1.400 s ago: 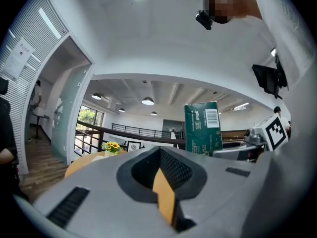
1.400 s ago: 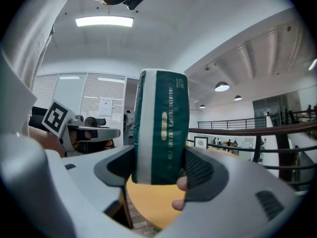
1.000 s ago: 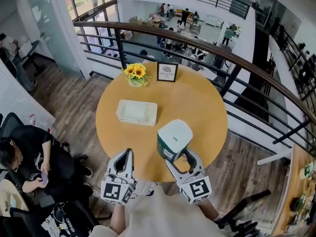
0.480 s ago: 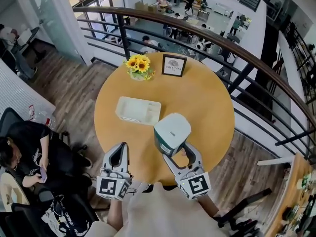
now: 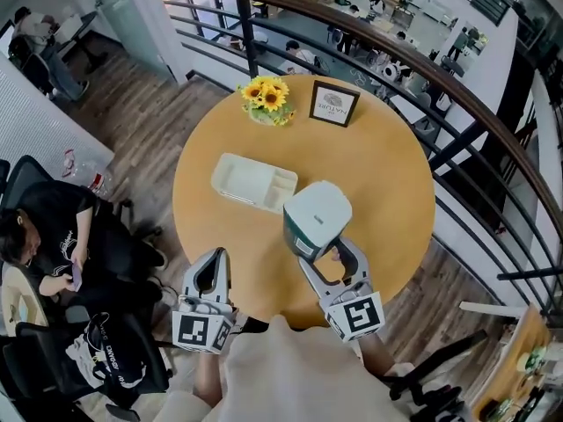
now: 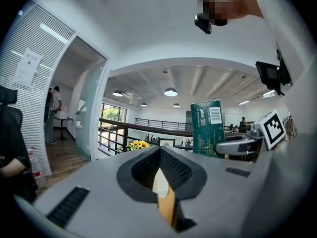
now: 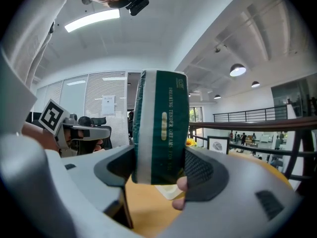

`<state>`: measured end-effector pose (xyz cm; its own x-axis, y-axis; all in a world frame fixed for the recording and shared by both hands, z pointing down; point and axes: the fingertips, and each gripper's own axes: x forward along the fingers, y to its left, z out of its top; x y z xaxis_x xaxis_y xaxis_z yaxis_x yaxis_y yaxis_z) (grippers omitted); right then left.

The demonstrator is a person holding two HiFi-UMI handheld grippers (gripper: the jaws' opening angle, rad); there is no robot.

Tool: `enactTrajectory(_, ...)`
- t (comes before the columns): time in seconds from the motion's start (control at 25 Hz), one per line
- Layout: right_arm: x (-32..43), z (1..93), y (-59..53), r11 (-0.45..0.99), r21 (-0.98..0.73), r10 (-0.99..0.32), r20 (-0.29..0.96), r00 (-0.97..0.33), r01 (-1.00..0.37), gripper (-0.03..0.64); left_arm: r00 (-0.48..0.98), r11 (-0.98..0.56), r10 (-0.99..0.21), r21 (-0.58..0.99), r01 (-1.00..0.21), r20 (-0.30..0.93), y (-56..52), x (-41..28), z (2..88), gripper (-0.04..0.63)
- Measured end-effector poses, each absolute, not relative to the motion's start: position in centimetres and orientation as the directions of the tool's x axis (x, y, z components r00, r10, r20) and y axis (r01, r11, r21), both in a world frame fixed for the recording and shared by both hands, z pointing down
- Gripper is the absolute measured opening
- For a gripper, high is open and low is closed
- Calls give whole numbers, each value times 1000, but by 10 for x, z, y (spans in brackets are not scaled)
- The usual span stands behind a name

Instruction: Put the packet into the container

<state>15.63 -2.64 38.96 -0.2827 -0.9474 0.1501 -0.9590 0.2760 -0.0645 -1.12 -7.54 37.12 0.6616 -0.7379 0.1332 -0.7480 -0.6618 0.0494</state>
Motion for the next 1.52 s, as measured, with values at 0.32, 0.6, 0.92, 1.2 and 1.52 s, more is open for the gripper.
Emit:
enactTrajectory(0.32, 165, 398, -51, 281, -45, -940, 188, -284, -959, 307, 642, -638, -751, 79, -766, 153, -92, -14, 388, 5)
enactTrajectory(0.6, 154, 405, -88, 278, -33, -932, 231, -278, -960, 307, 630, -622, -755, 105, -776, 183, -127, -37, 398, 5)
enactTrajectory(0.92, 143, 422, -131, 299, -21, -913, 283, -293, -954, 308, 626, -609, -742, 149, -779, 237, -153, -54, 424, 5)
enactTrajectory(1.2, 135, 434, -158, 332, 10, -895, 320, -312, -943, 307, 616, -585, -739, 193, -788, 272, -161, -69, 443, 5)
enactTrajectory(1.52, 119, 437, -190, 397, 20, -885, 274, -377, -918, 307, 607, -558, -739, 238, -795, 292, -167, -75, 460, 5)
